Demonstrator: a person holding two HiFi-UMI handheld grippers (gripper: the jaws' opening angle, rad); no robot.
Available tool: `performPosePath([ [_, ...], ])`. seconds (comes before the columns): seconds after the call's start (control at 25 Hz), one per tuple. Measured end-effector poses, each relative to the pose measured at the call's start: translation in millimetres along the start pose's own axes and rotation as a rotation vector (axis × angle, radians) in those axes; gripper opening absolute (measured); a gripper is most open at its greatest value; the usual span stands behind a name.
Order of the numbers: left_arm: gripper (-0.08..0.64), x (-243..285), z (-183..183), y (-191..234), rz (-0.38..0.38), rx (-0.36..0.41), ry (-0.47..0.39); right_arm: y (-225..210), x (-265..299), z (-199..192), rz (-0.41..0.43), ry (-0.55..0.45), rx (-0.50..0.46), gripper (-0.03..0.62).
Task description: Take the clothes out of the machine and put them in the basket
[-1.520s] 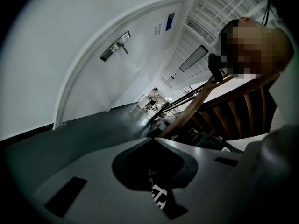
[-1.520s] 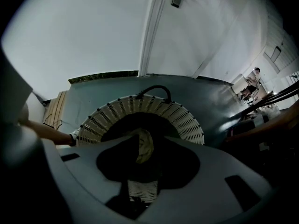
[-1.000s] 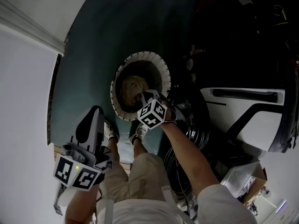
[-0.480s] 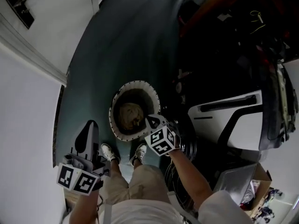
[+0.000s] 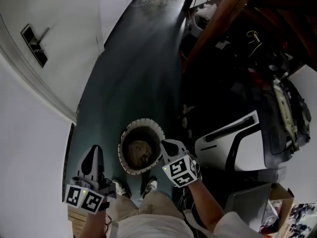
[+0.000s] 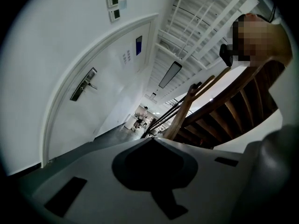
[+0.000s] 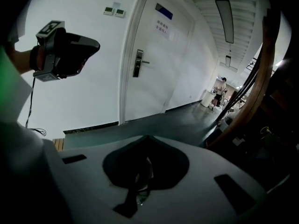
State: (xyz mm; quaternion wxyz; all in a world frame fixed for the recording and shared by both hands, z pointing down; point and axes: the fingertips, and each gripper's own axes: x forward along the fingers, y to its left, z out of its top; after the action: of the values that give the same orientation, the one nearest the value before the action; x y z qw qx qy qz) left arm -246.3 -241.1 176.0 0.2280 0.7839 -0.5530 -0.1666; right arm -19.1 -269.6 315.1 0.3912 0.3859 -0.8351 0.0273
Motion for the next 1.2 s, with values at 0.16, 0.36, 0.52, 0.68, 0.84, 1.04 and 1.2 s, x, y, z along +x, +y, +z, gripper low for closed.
performPosePath([
  [0.16, 0.014, -6, 26, -18, -0.014, 0.026, -0.036, -11, -40, 24, -0.026, -0.05, -0.004, 0.011],
  [0.36, 0.014, -20, 46, -42, -0.04, 0.043, -0.076, -23, -83, 49, -0.053, -0.1, -0.02, 0.011],
  [0.52, 0.014, -30, 61, -50, -0.048, 0.045, -0.106, -35, -116, 69, -0.08, -0.151, -0.023, 0.012],
  [0.68, 0.014, -35, 75, -54, -0.055, 0.059, -0.137, -47, -144, 71, -0.129, -0.162, -0.015, 0.011],
  [0.84, 0.014, -39, 85, -62, -0.065, 0.064, -0.163, -50, -165, 75, -0.146, -0.162, -0.049, 0.011],
  [1.04, 0.014, -42, 91, -68, -0.075, 0.074, -0.178, -49, -185, 88, -0.143, -0.212, -0.03, 0.012],
  [1.2, 0.014, -47, 92, -67, -0.067, 0.071, -0.185, -47, -193, 98, -0.144, -0.25, -0.018, 0.011],
])
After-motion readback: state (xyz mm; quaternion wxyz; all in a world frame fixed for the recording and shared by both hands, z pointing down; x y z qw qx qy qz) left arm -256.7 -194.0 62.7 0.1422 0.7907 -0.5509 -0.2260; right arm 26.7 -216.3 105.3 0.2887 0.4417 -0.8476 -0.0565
